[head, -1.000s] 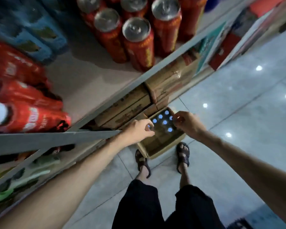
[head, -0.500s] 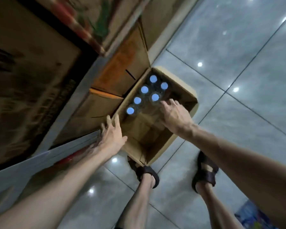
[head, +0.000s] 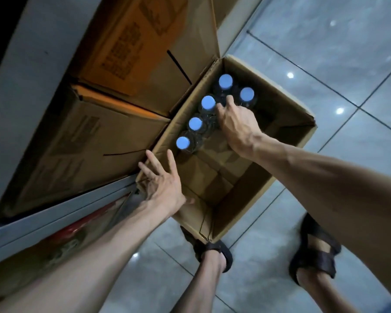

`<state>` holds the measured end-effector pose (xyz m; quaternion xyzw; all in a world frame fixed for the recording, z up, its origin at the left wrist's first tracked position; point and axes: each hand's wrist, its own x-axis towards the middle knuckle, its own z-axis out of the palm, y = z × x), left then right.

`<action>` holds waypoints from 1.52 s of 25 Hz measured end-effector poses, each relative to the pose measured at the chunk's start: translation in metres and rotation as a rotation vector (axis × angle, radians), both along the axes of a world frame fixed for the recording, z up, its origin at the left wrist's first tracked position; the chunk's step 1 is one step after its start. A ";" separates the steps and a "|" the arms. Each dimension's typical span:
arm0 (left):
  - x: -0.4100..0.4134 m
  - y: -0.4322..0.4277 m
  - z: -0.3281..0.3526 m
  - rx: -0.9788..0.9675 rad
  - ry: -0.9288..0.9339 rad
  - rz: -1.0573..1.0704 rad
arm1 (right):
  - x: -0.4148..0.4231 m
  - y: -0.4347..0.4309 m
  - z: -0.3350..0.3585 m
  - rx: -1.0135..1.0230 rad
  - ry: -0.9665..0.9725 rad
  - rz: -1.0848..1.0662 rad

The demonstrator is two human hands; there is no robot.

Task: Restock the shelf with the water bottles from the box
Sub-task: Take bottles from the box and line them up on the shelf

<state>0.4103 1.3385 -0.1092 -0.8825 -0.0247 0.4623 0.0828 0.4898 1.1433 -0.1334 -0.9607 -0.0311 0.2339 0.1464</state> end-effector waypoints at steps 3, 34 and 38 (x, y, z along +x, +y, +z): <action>0.006 -0.001 0.012 -0.033 0.021 0.066 | -0.009 -0.008 0.025 0.116 -0.041 -0.026; -0.001 -0.083 0.811 -1.401 -0.260 0.696 | -0.030 -0.083 0.873 0.838 0.189 0.023; 0.009 -0.044 0.835 -1.425 -0.300 0.711 | -0.019 -0.039 0.884 0.896 0.219 0.054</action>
